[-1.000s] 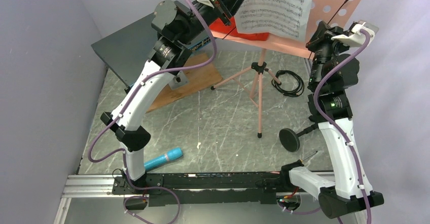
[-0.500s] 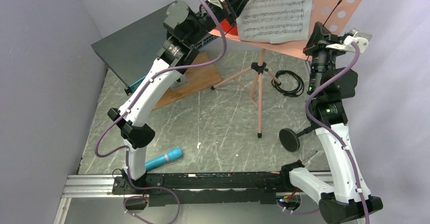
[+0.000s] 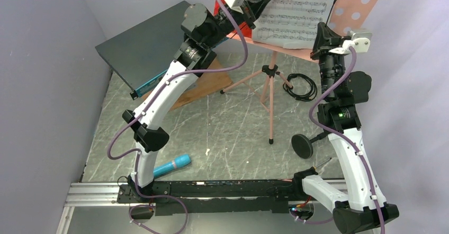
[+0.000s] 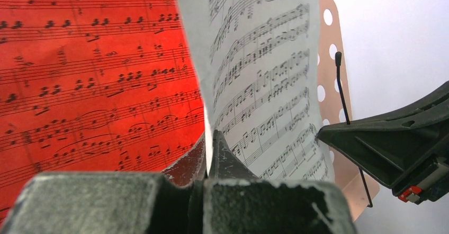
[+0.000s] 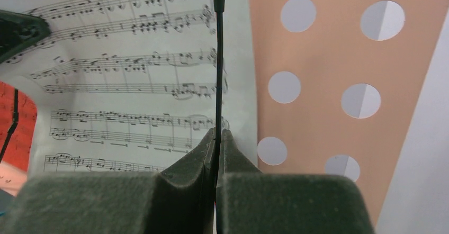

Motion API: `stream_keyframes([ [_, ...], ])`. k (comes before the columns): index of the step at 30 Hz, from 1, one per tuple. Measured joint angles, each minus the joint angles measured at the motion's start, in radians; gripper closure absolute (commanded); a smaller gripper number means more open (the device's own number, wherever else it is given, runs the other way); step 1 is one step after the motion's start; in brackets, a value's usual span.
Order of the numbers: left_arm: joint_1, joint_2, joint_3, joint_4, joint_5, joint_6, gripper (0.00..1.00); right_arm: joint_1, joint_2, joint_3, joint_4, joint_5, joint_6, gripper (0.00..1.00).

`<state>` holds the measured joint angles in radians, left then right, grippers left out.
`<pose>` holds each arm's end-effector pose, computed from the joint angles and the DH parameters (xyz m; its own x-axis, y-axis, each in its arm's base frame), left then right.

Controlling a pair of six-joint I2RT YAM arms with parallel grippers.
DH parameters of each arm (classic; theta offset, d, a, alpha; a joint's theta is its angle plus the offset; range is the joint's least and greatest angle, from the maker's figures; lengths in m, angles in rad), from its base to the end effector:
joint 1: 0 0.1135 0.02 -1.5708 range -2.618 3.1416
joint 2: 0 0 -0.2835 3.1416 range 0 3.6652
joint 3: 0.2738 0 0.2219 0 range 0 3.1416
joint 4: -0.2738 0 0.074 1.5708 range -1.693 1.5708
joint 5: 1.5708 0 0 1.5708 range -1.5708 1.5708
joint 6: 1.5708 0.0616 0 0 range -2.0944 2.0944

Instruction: Set up the instrument practice props

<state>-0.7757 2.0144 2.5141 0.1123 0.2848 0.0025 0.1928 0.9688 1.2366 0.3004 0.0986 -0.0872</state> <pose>0.2802 -0.2990 0.6011 0.4122 -0.4010 -0.8181 0.8352 0.5251 0.1635 0.1618 0.0254 0.5344 0.5357 0.0163 -0.8443 -0.0628 0.9978 -0.0206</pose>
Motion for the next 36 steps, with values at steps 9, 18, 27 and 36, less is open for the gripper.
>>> stream_keyframes([
  [9,-0.039,0.052,0.026,0.018,0.055,0.041,1.00,-0.001,0.005,0.000,-0.008,-0.054,-0.045,1.00],
  [18,-0.051,0.074,0.027,0.053,0.067,0.057,0.89,-0.001,0.017,0.001,-0.014,-0.065,-0.047,0.82],
  [27,-0.051,0.075,0.027,0.068,0.066,0.065,0.40,0.000,0.016,0.001,-0.055,-0.057,-0.018,0.42],
  [36,-0.052,-0.013,-0.126,0.086,0.057,0.012,0.01,0.000,-0.027,0.039,-0.169,-0.019,0.060,0.22],
])
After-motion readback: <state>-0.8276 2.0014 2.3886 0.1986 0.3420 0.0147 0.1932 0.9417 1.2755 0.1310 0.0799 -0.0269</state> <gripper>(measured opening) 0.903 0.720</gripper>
